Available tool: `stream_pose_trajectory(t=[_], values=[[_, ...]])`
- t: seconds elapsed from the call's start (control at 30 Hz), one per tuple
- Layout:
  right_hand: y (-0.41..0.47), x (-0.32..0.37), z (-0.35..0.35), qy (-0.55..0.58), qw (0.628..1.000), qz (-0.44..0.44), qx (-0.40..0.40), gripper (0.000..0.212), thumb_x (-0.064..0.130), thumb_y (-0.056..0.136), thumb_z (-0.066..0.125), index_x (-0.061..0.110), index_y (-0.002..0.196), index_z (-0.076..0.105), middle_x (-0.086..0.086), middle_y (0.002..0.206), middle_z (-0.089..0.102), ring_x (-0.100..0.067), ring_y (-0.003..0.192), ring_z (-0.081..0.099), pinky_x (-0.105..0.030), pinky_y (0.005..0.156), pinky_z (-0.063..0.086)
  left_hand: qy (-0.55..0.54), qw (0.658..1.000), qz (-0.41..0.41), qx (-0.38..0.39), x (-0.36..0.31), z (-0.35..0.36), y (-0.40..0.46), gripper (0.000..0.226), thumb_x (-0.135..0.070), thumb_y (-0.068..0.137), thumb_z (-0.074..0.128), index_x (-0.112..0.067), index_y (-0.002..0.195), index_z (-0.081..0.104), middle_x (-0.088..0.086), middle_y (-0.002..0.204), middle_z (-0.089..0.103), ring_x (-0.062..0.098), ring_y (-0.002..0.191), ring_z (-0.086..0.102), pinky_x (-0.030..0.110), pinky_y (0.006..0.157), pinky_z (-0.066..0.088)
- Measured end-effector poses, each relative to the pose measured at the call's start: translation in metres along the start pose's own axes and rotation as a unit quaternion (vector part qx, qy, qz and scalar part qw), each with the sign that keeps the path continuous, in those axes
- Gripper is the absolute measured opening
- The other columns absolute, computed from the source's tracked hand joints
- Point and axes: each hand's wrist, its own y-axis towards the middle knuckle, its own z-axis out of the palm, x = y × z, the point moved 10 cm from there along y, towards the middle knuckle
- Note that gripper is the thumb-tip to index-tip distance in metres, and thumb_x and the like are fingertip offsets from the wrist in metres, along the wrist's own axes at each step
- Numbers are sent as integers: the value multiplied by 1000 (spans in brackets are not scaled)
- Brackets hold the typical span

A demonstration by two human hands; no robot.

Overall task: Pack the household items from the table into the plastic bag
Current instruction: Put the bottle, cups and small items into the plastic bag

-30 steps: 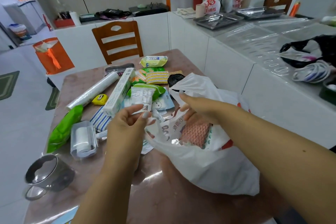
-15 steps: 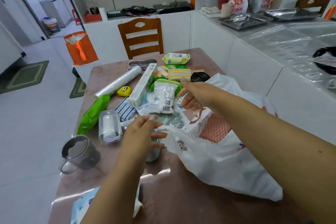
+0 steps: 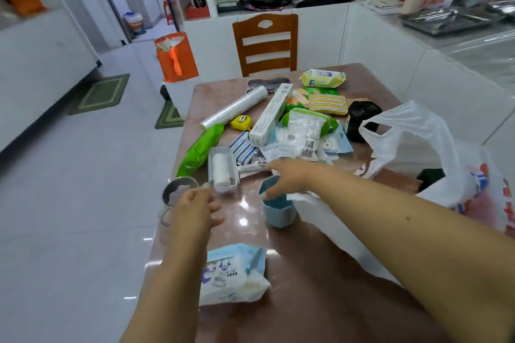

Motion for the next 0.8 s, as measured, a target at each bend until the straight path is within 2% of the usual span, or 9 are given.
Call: stream_pose_trajectory(t=[0.07,0.13,0.23,0.33,0.43,0.57,0.67,0.73,0.8], values=[[3,2,13,-52,998,6,20,102,51,66,80,30,149,25,-4,148,37,-27,133,40,-42,106,40,117,984,75,-114,-8,-45,8,31,-35,87,60,-11,107,62,8,101,65,28,92,62,42,79,52],[5,8,22,-93,995,1,30,108,46,60,86,30,148,26,-3,144,39,-26,130,41,-43,104,41,237,947,113,-188,-16,-76,15,49,-38,85,63,-7,122,56,14,122,60,32,116,52,41,97,39],[7,17,24,-94,995,-4,22,100,39,61,87,25,144,34,-2,137,44,-23,122,46,-39,98,45,287,942,79,-155,1,-89,46,61,-42,87,60,-5,134,48,20,135,53,37,128,44,47,108,32],[8,27,20,-24,1000,-14,5,77,41,71,80,18,135,46,-3,128,54,-22,109,56,-36,90,51,219,972,24,-84,27,-83,69,45,-41,89,48,-6,116,57,19,117,62,39,111,57,52,97,47],[10,29,22,35,999,2,22,59,36,76,77,13,125,53,-8,114,64,-23,83,66,-35,73,55,186,981,13,-47,39,-77,78,31,-32,92,47,-4,93,60,20,94,65,38,87,64,49,82,54],[6,22,23,-77,995,54,22,55,40,73,78,15,117,54,-3,99,65,-18,66,62,-28,55,49,150,989,-8,-7,48,-67,71,35,-30,98,46,-7,74,56,17,78,61,32,69,58,39,70,51],[5,25,22,-80,994,78,1,38,43,87,63,7,99,59,-6,82,62,-20,64,56,-26,52,40,142,990,-7,19,57,-51,63,42,-35,99,43,-5,72,58,19,74,64,29,64,58,37,68,51],[7,28,23,4,995,103,-13,43,42,97,49,5,77,56,-11,80,60,-23,57,54,-26,51,43,131,991,-13,36,61,-36,56,41,-31,100,41,-4,76,58,15,70,62,24,59,57,32,61,52],[8,27,30,163,976,141,-21,47,44,98,43,2,81,53,-14,81,57,-30,61,58,-36,65,55,90,993,-39,62,68,-21,47,41,-27,102,35,-3,75,55,15,67,57,23,56,53,21,45,49]])
